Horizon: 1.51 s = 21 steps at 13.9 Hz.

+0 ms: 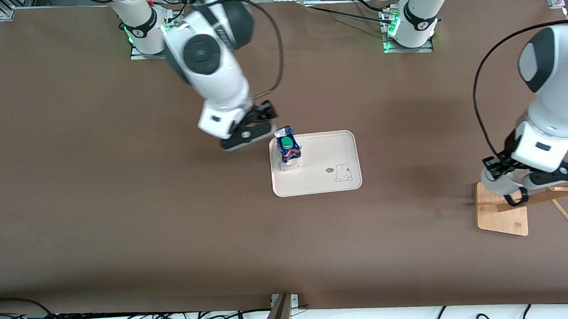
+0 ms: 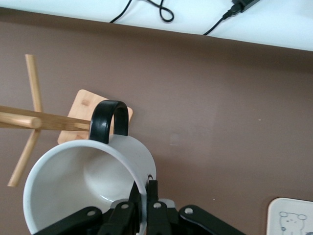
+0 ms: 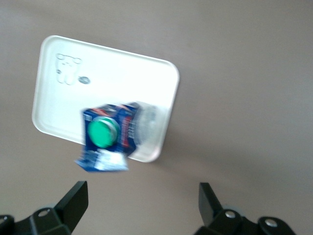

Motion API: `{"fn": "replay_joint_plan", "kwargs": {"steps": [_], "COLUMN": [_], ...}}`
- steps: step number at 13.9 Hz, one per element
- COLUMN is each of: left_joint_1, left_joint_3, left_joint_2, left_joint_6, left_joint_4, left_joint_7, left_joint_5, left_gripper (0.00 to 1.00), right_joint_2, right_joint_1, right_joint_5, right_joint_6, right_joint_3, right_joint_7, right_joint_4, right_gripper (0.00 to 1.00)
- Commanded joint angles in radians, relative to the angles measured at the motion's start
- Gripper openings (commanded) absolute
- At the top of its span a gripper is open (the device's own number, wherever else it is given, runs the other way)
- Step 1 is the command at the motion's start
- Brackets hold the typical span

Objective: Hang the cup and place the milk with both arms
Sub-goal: 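Hang the mug on the stand peg while the right gripper grasps the carton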

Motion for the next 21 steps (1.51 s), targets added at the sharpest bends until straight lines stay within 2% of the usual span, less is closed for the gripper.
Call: {"fn": "replay_joint_plan", "kwargs": {"steps": [1, 6, 8, 11, 13, 16, 17, 18, 20, 21], "left_joint_1": [0.033, 0.031, 0.024, 0.027, 0.03, 0.062, 0.073, 0.089, 0.12, 0.131], "left_joint_3": [-0.015, -0.007, -0.012, -0.012, -0.009, -0.009, -0.009, -0.009, -0.009, -0.009], "left_joint_2": [0.016, 0.016, 0.024, 0.064, 0.074, 0.082, 0.082, 0.084, 0.088, 0.096], "left_joint_6": [-0.053, -0.098, -0.13, -0.178, -0.178, -0.176, -0.176, -0.175, -0.175, -0.176], "left_joint_4": [0.04, 0.044, 0.079, 0.154, 0.159, 0.161, 0.161, 0.161, 0.159, 0.161], "left_joint_7": [0.034, 0.037, 0.039, 0.04, 0.072, 0.096, 0.114, 0.123, 0.17, 0.21], "left_joint_5": [0.022, 0.055, 0.14, 0.14, 0.129, 0.126, 0.112, 0.088, 0.051, 0.049], "left_gripper": [0.0, 0.0, 0.0, 0.0, 0.0, 0.0, 0.0, 0.0, 0.0, 0.28], "right_joint_2": [0.128, 0.182, 0.204, 0.224, 0.227, 0.227, 0.227, 0.227, 0.221, 0.216], "right_joint_1": [0.037, 0.069, 0.075, 0.087, 0.087, 0.087, 0.087, 0.087, 0.086, 0.084], "right_joint_5": [-0.002, -0.069, -0.085, -0.112, -0.119, -0.12, -0.122, -0.122, -0.12, -0.119], "right_joint_6": [-0.008, 0.05, 0.081, 0.106, 0.106, 0.106, 0.106, 0.106, 0.097, 0.093], "right_joint_3": [-0.014, -0.014, -0.014, -0.015, -0.015, -0.017, -0.017, -0.017, -0.017, -0.018], "right_joint_7": [0.051, 0.059, 0.06, 0.062, 0.062, 0.059, 0.059, 0.059, 0.057, 0.056], "right_joint_4": [0.151, 0.15, 0.15, 0.148, 0.147, 0.148, 0.148, 0.148, 0.151, 0.153], "right_gripper": [1.0, 1.0, 1.0, 1.0, 0.98, 0.5, 0.4, 0.35, 0.35, 0.35]}}
